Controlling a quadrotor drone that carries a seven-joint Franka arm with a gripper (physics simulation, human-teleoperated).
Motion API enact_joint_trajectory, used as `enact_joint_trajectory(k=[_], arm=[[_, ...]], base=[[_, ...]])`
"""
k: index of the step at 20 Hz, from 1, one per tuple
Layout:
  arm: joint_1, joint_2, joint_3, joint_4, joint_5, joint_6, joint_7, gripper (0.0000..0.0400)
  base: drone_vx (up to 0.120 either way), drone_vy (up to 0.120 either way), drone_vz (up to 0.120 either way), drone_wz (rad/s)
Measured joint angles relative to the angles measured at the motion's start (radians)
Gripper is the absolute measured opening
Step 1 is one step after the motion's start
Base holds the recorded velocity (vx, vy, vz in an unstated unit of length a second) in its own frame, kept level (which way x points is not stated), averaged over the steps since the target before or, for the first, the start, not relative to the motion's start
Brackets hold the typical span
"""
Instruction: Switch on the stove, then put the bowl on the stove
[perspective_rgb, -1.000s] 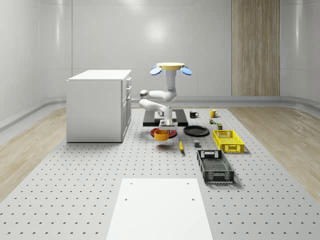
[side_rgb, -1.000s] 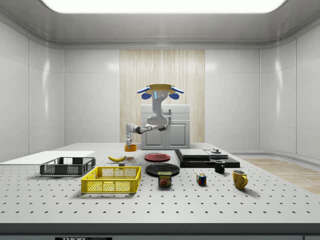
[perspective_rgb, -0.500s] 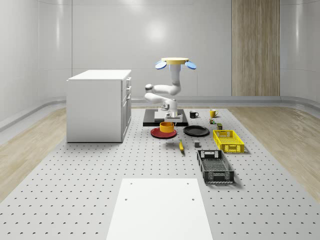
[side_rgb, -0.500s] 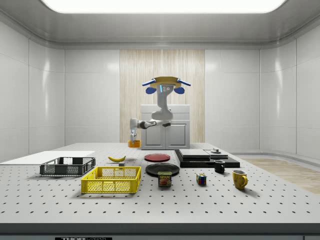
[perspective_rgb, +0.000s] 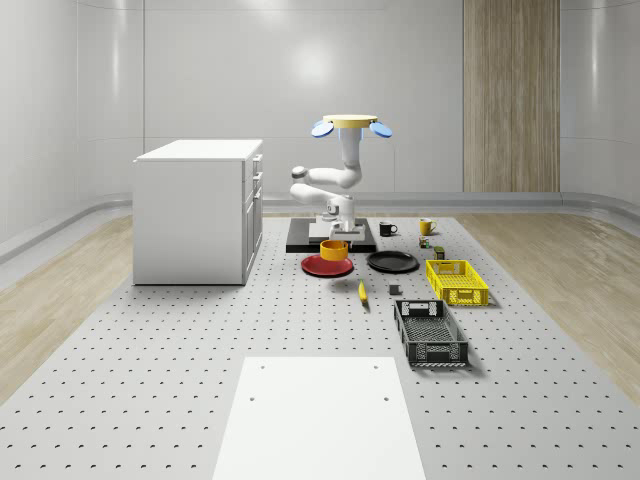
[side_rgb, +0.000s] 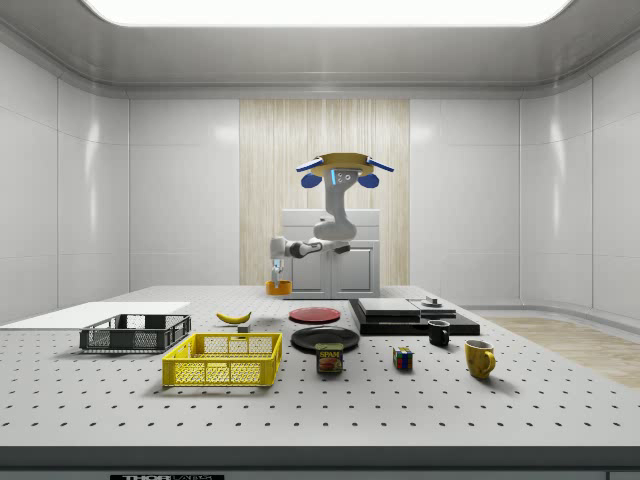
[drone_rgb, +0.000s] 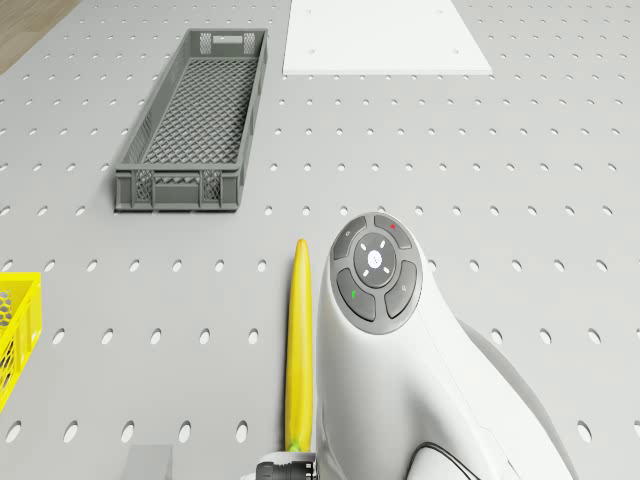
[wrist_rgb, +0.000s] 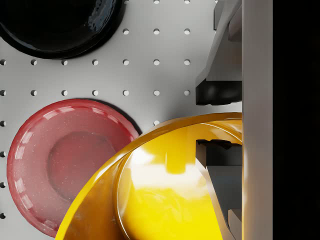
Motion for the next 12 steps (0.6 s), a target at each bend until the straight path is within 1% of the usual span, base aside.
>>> enact_joint_trajectory(k=[3, 5, 10, 12], arm=[[0.0, -0.001, 0.0, 0.0, 0.0, 0.001, 0.0, 0.01], [0.0, -0.001, 0.0, 0.0, 0.0, 0.001, 0.0, 0.01], [-0.001, -0.002, 0.0, 0.0, 0.001, 0.002, 0.001, 0.01], [-0.001, -0.002, 0.0, 0.0, 0.001, 0.002, 0.001, 0.01]], base=[[-0.12, 0.0, 0.0, 0.0], [-0.12, 0.1, 0.0, 0.0], [-0.12, 0.0, 0.0, 0.0], [-0.12, 0.0, 0.1, 0.0]])
